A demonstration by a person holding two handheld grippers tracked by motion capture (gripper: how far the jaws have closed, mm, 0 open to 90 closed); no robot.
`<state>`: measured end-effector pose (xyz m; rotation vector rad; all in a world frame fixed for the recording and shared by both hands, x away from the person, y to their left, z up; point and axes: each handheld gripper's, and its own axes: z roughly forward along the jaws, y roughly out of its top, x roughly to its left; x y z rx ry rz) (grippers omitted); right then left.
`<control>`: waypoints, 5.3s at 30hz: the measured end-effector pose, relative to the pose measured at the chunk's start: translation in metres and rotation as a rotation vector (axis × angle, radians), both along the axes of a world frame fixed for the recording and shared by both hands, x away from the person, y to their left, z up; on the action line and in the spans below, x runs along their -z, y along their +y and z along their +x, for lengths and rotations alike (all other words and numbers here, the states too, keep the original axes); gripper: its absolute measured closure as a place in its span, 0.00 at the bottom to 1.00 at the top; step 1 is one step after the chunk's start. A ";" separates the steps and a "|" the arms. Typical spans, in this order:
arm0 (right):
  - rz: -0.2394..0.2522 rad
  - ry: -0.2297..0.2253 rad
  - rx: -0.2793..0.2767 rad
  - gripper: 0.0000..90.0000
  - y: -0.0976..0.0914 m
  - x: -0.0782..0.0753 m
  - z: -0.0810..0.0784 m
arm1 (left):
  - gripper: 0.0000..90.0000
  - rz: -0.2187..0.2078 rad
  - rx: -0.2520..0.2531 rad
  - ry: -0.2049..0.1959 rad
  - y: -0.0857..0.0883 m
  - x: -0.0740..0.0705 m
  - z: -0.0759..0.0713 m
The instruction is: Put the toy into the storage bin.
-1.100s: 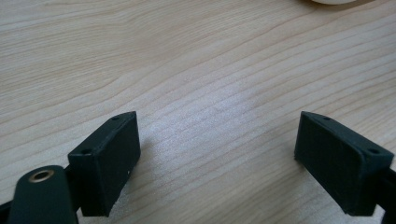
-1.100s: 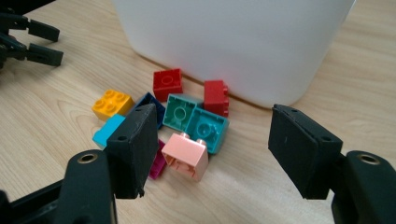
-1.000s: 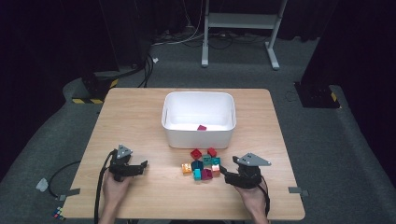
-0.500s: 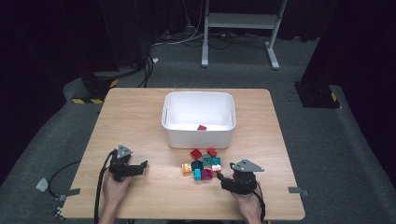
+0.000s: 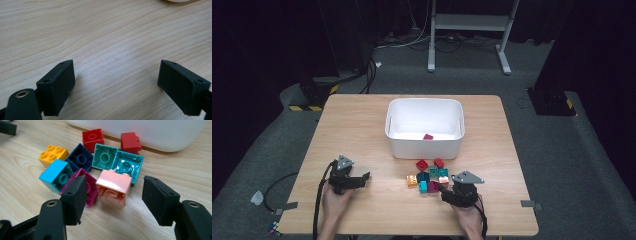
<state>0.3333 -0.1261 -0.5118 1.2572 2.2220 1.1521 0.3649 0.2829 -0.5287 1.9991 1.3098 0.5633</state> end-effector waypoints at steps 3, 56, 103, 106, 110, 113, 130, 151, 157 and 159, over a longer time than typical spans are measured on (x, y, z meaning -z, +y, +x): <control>0.007 -0.007 0.010 0.44 0.000 0.000 0.001 | 0.16 0.000 0.000 0.000 0.000 0.000 0.000; -0.015 -0.046 -0.005 0.66 -0.008 -0.013 -0.002 | 0.16 0.000 0.000 0.000 0.000 0.000 0.000; 0.064 -0.060 -0.090 0.66 -0.040 -0.073 0.023 | 0.16 -0.004 -0.002 -0.001 0.000 0.000 0.000; 0.070 -0.059 -0.098 0.66 -0.041 -0.078 0.025 | 0.16 -0.003 -0.003 -0.002 0.000 0.000 0.000; 0.074 -0.060 -0.103 0.66 -0.041 -0.086 0.027 | 0.16 -0.004 -0.003 -0.002 0.000 0.000 0.000; 0.079 -0.067 -0.105 0.66 -0.039 -0.093 0.029 | 0.16 -0.003 -0.003 -0.002 0.000 0.000 0.000; 0.114 -0.072 -0.157 0.66 -0.032 -0.125 0.044 | 0.16 -0.004 -0.004 -0.001 0.000 0.000 0.000; 0.143 -0.097 -0.145 0.66 -0.033 -0.156 0.063 | 0.16 -0.004 -0.004 -0.001 0.000 0.000 0.000; 0.155 -0.112 -0.137 0.66 -0.031 -0.164 0.069 | 0.16 -0.005 -0.004 -0.001 0.000 0.000 0.000; 0.167 -0.114 -0.133 0.66 -0.030 -0.165 0.072 | 0.16 -0.005 -0.004 -0.001 0.000 0.000 0.000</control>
